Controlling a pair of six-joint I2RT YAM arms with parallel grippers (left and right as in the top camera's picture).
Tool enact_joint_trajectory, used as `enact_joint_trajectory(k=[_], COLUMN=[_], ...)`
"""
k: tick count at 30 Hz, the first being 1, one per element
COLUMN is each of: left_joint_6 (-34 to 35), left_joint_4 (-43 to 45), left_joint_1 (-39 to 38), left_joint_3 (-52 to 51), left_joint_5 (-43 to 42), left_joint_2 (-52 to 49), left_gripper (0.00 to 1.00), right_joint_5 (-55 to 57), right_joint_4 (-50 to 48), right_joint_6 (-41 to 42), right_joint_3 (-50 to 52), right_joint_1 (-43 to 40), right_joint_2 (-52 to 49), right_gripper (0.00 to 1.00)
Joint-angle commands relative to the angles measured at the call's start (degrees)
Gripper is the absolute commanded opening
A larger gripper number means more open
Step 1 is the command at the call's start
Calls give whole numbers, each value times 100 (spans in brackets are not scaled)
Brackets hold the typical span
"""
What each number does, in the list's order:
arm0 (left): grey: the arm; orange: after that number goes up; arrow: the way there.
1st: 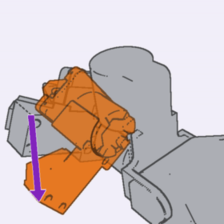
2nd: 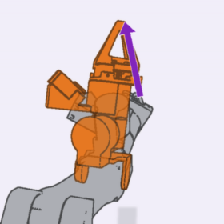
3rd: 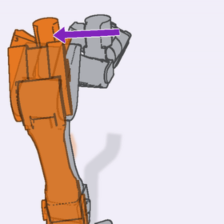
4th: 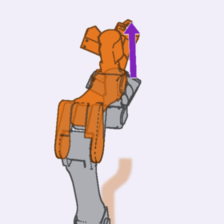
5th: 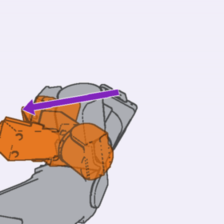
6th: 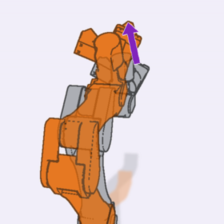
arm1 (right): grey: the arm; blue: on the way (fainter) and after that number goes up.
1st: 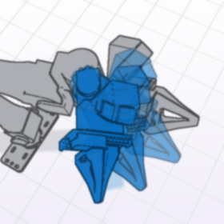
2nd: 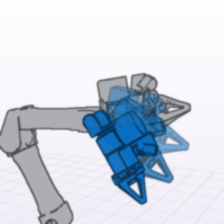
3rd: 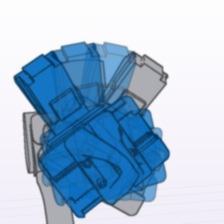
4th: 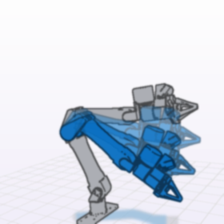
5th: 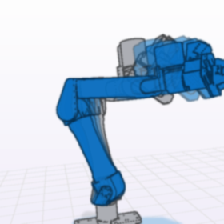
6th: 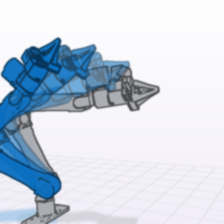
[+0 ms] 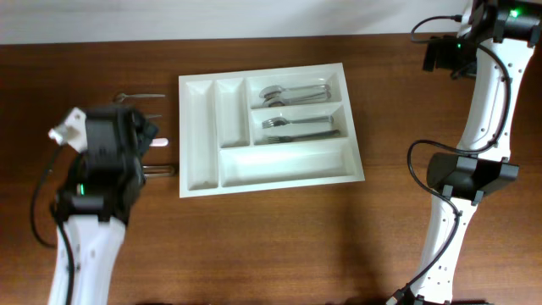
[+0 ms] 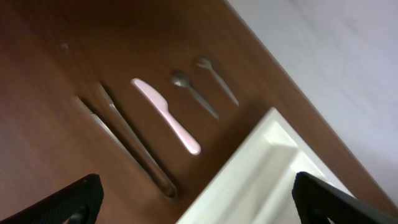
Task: Pack container
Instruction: 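Move the left gripper over the metal tongs left of the tray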
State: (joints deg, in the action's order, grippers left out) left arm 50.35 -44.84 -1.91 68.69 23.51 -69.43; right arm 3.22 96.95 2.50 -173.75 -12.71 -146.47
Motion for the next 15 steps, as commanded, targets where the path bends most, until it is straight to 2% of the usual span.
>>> enact_joint_trajectory(k=[1, 6, 11, 15], left_joint_6=[968, 2474, 2570, 2531], left_joint_4=[-734, -1473, -1587, -2020], left_joint_1=[273, 946, 1182, 1174], left_joint_3=[894, 1049, 1049, 1047], left_joint_5=[415, -387, -492, -667], left_joint_2=[-723, -1355, -1906, -2306], left_gripper=[99, 99, 99, 99], right_joint_5=[46, 46, 46, 46], right_joint_4=[37, 37, 37, 37], right_joint_6=[-59, -59, -59, -59], right_joint_3=[24, 24, 24, 24], right_joint_1=[-7, -7, -7, -7], right_joint_2=[59, 59, 59, 59], right_gripper=[99, 99, 99, 99])
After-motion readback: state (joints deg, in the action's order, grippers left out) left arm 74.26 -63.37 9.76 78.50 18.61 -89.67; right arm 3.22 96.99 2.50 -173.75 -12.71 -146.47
